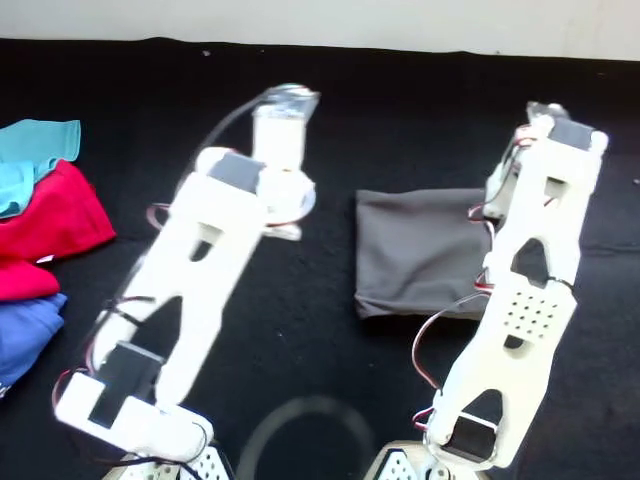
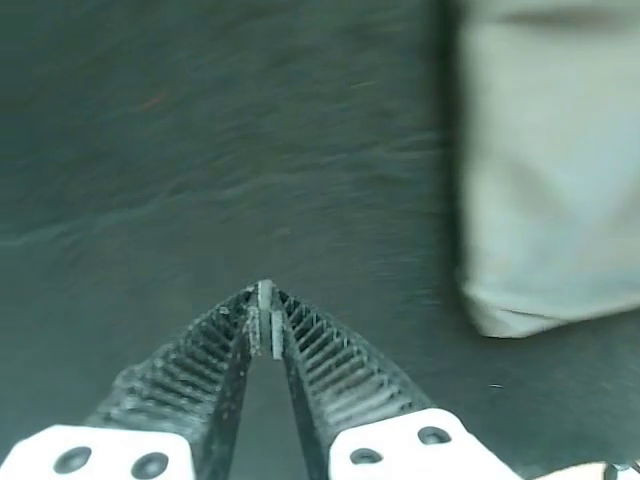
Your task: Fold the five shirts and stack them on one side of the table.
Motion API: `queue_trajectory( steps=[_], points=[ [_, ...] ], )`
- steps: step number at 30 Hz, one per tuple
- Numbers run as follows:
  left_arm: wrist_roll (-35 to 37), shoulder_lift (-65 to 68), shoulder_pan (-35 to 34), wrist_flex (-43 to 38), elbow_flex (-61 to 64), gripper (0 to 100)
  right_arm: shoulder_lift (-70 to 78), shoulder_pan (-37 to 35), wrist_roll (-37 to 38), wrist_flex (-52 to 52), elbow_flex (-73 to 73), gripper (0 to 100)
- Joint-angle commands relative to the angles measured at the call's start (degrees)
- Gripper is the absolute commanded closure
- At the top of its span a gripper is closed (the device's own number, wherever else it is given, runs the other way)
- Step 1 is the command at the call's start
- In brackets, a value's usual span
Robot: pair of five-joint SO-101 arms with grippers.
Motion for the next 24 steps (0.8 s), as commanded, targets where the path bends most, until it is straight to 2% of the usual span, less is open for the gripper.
queue_trajectory(
  steps=[1,7,17,19,23,24],
  points=[
    [-0.53,-2.86,-7.25,0.26,2.59,99,-0.92,-2.07,-0.26,0.66,0.57,69.0],
    [-0.53,-3.12,-15.16,0.26,5.14,99,0.84,-3.82,2.29,0.22,0.4,69.0],
    [-0.62,-3.03,-24.4,0.35,5.23,99,12.53,-0.66,9.32,-6.2,0.22,70.0],
    [-2.9,-2.77,-27.3,0.18,5.23,99,12.79,-0.22,9.32,-7.43,0.22,77.2],
    [-10.37,-2.77,-31.96,0.35,5.23,99,12.44,0.31,8.97,-8.13,-3.21,99.8],
    [-11.34,-2.77,-33.1,0.53,5.23,99,12.18,0.31,8.97,-7.78,-4.0,98.6]
  ],
)
